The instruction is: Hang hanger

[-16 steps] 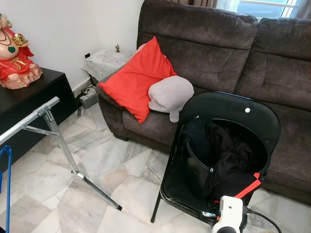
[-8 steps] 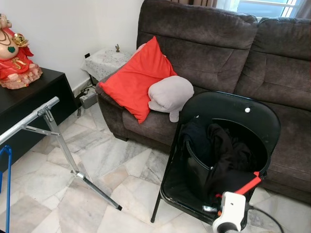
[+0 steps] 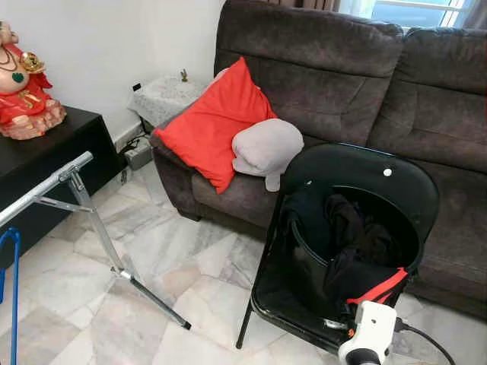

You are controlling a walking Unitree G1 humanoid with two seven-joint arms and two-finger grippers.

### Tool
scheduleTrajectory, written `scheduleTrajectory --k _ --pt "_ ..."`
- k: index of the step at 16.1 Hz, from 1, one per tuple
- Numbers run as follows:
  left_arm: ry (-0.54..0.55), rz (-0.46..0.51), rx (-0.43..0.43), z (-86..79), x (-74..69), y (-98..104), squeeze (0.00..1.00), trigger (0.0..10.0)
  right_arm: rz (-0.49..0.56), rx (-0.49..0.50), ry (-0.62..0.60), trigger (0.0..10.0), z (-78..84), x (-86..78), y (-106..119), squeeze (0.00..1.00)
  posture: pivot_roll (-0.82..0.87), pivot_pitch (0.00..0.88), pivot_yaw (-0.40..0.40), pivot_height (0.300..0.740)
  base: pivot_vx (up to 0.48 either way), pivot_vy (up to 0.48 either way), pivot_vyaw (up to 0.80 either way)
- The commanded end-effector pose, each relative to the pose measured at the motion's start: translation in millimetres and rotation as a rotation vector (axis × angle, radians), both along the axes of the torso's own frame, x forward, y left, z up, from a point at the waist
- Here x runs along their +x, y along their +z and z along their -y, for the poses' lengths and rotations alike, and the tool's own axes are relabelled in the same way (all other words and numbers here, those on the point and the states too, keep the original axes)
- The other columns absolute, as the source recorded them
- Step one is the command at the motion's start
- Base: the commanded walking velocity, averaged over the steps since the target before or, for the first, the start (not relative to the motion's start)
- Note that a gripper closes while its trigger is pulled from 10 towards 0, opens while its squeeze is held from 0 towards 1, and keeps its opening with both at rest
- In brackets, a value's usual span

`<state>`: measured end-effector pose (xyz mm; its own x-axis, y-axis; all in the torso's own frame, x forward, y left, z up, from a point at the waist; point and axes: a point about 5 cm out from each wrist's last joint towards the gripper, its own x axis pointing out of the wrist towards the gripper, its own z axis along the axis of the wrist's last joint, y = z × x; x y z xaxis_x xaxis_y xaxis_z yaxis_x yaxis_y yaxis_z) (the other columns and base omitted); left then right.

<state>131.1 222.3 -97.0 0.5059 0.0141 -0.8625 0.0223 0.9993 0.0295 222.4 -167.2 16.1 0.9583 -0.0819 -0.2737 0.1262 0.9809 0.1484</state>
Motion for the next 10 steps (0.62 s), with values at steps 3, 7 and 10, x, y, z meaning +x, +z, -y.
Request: scheduleTrajectory --k 3,7,10 --pt "-0.01 -0.021 0.009 -2.2 -6.2 -2 0.0 10.0 0.025 -0.004 -0.01 10.0 0.1 -6.3 5 1.0 -0.01 0.066 0.022 0.74 0.0 0.0 0.0" --pt "-0.011 -0.021 0.009 -1.9 -5.9 -2 0.0 10.0 0.041 -0.019 -0.019 10.0 2.9 -9.7 10 1.0 -0.02 0.069 0.019 0.74 0.0 0.0 0.0" --pt "-0.011 -0.021 0.011 -2.0 -5.6 -2 0.0 10.0 0.05 -0.054 -0.01 10.0 2.6 -16.0 16 1.0 -0.02 0.073 0.018 0.74 0.0 0.0 0.0"
